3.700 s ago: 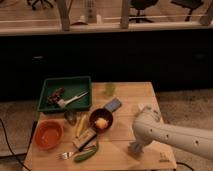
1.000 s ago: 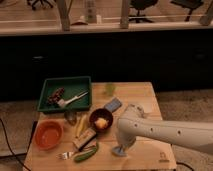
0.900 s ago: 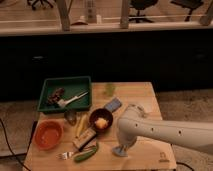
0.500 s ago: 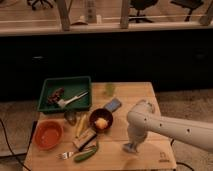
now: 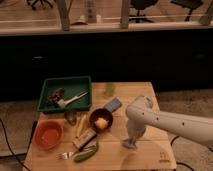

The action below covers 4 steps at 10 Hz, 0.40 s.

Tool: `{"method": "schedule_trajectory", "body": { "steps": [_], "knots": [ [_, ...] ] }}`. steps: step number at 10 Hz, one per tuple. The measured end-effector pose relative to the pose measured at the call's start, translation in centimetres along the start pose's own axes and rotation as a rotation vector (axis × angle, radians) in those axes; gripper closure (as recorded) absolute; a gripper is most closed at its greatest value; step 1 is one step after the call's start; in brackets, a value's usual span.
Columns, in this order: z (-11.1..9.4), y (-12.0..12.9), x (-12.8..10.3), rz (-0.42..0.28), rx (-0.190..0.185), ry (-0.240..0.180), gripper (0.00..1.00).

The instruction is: Wipe table surface with towel

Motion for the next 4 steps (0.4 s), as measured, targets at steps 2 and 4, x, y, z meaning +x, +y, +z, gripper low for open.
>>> {"method": "schedule_trajectory", "body": {
  "steps": [2, 4],
  "knots": [
    [0.5, -0.1, -0.54, -0.025, -0.016, -0.033, 0.98],
    [0.51, -0.12, -0.57, -0.026, -0.017, -0.034, 0.98]
  ]
}}
